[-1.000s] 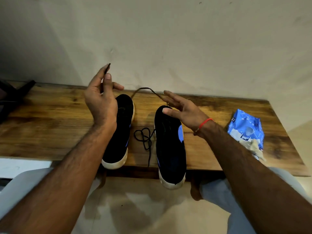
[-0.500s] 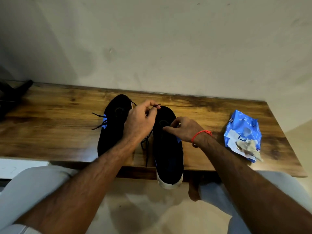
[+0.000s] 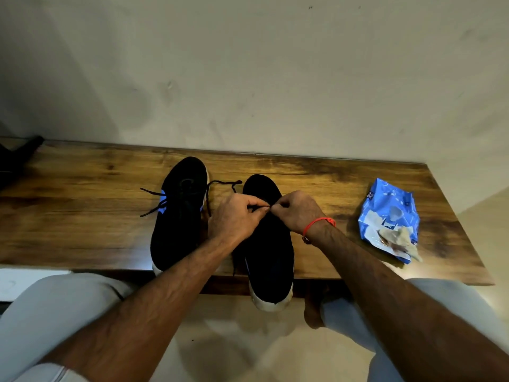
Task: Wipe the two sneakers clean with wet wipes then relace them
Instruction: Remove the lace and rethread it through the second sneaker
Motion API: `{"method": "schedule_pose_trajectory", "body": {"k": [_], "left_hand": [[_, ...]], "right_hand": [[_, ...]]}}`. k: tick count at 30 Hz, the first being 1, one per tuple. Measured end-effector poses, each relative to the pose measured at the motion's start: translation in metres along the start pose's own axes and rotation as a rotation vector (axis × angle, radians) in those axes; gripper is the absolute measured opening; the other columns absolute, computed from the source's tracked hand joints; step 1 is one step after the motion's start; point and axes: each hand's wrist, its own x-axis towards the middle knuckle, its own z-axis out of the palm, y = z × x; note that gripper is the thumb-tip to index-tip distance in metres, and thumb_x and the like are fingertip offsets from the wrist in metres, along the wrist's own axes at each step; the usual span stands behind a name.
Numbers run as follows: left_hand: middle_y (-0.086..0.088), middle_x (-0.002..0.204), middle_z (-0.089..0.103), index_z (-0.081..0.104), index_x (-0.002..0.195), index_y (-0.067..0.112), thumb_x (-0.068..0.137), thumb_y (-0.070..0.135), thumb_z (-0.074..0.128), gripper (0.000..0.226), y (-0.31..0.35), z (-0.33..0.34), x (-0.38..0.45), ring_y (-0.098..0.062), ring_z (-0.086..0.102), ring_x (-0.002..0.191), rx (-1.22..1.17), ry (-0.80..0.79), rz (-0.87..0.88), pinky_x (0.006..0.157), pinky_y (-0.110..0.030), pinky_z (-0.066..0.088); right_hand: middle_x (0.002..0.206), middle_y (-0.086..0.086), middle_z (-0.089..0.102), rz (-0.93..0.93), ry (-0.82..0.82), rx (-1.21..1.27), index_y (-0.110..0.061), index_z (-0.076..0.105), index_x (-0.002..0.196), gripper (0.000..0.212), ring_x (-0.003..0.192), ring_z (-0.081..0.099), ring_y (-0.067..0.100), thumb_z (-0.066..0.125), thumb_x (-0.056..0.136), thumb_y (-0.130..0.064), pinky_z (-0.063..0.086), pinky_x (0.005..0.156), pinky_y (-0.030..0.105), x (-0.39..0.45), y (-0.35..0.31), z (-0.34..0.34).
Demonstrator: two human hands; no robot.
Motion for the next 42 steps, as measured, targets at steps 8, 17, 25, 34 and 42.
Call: {"method": "schedule_pose_trajectory", "body": {"k": [8,17,25,34,42], "left_hand": [[0.003,0.124,0.055,0.071,0.12,0.043,0.097,0.052,0.06,0.027,0.006,0.01,-0.004,-0.02,0.056,0.116,0.198,-0.055,-0.068,0.084,-0.037,0.054],[0.004,0.123,0.056,0.072,0.119,0.041,0.097,0.052,0.059,0.027,0.009,0.014,-0.004,-0.019,0.056,0.115,0.214,-0.012,-0.1,0.079,-0.035,0.052],[0.004,0.12,0.064,0.074,0.115,0.038,0.095,0.05,0.061,0.027,0.01,0.016,0.0,-0.019,0.062,0.109,0.21,0.042,-0.09,0.081,-0.042,0.059],[0.006,0.108,0.049,0.072,0.122,0.035,0.098,0.045,0.062,0.027,0.008,0.011,0.005,-0.013,0.05,0.105,0.177,-0.092,0.009,0.075,-0.03,0.04],[0.005,0.122,0.059,0.072,0.12,0.038,0.098,0.046,0.06,0.026,0.017,0.008,-0.002,-0.019,0.058,0.114,0.278,0.001,-0.041,0.083,-0.038,0.054]], "right_hand": [[0.091,0.013,0.075,0.117,-0.019,0.281,-0.01,0.077,0.088,0.018,0.088,0.071,0.028,0.063,0.093,-0.02,0.061,0.077,0.046,0.001,0.009,-0.001],[0.095,0.009,0.075,0.156,-0.047,0.374,-0.012,0.076,0.096,0.017,0.091,0.071,0.024,0.062,0.096,-0.02,0.06,0.077,0.039,-0.001,0.01,-0.003],[0.097,0.016,0.074,0.122,-0.024,0.359,-0.006,0.076,0.094,0.019,0.092,0.071,0.029,0.061,0.096,-0.016,0.059,0.083,0.046,-0.002,0.008,-0.003],[0.091,0.009,0.075,0.121,0.015,0.348,-0.016,0.075,0.083,0.018,0.09,0.071,0.025,0.062,0.095,-0.018,0.059,0.082,0.048,-0.001,0.011,-0.002],[0.093,0.009,0.074,0.1,0.007,0.352,-0.011,0.076,0.093,0.017,0.089,0.07,0.024,0.059,0.095,-0.013,0.06,0.081,0.04,-0.003,0.007,-0.002]]}}
